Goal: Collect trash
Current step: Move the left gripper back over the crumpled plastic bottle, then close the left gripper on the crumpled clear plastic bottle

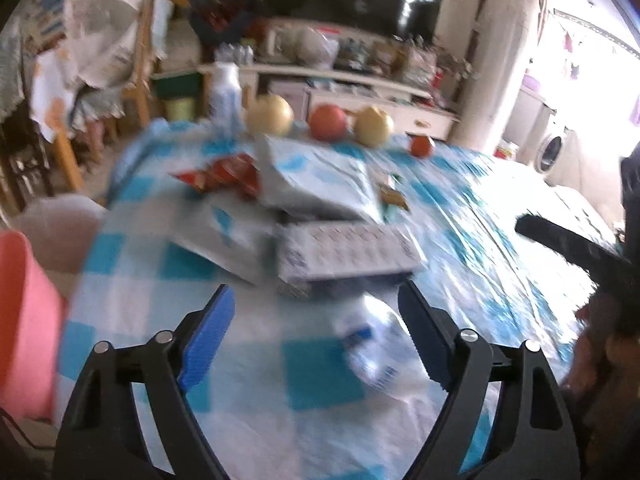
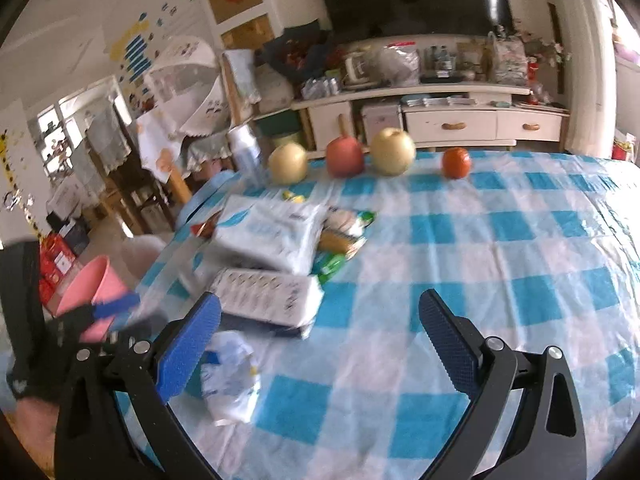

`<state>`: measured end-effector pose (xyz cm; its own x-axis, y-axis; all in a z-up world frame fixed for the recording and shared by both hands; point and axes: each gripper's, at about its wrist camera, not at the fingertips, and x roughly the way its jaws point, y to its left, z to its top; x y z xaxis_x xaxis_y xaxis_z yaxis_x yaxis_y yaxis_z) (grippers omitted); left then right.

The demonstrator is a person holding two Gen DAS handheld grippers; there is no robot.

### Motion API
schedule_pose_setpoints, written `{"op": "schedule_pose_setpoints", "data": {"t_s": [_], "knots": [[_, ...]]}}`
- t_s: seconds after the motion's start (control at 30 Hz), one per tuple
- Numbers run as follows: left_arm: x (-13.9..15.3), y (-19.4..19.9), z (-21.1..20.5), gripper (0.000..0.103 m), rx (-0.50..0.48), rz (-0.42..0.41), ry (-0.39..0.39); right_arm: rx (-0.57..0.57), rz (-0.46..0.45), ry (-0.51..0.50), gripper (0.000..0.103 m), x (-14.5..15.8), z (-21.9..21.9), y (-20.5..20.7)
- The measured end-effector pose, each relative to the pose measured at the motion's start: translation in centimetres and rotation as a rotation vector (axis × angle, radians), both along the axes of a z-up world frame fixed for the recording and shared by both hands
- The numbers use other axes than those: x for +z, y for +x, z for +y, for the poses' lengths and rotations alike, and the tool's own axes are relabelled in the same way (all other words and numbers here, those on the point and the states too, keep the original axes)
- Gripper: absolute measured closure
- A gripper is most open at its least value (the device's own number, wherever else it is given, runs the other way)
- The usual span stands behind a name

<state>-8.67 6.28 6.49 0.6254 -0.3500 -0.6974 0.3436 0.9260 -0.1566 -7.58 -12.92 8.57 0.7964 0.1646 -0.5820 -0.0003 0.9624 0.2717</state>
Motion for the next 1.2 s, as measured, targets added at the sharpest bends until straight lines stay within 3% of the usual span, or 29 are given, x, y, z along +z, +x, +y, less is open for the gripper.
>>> {"op": "schedule_pose_setpoints", "data": {"t_s": [0.13,0.33,0.73,1.2], "knots": [[-1.5,-0.5,-1.4,0.02,-0.017,0.091,-0.039,-0.013,-0.011,0.028,0.005,0.3,-1.7,0.4],[-3.6,-0.7,-3.6,0.021,-0.005,0.15,-0.003,-0.008,-0.006,0.035,0.005,0.3,-2.7,1.3],[-5.1,0.5,-4.7,0.033,0.083,0.19,0.049,0.041,0.077,0.007,0.005,-1.6,-1.3,4.8],[-5.3,1.3,-5.0,0.049,0.092,0.176,0.066,0.164,0.192,0.208,0.005,-4.7,1.4,10.7]]}}
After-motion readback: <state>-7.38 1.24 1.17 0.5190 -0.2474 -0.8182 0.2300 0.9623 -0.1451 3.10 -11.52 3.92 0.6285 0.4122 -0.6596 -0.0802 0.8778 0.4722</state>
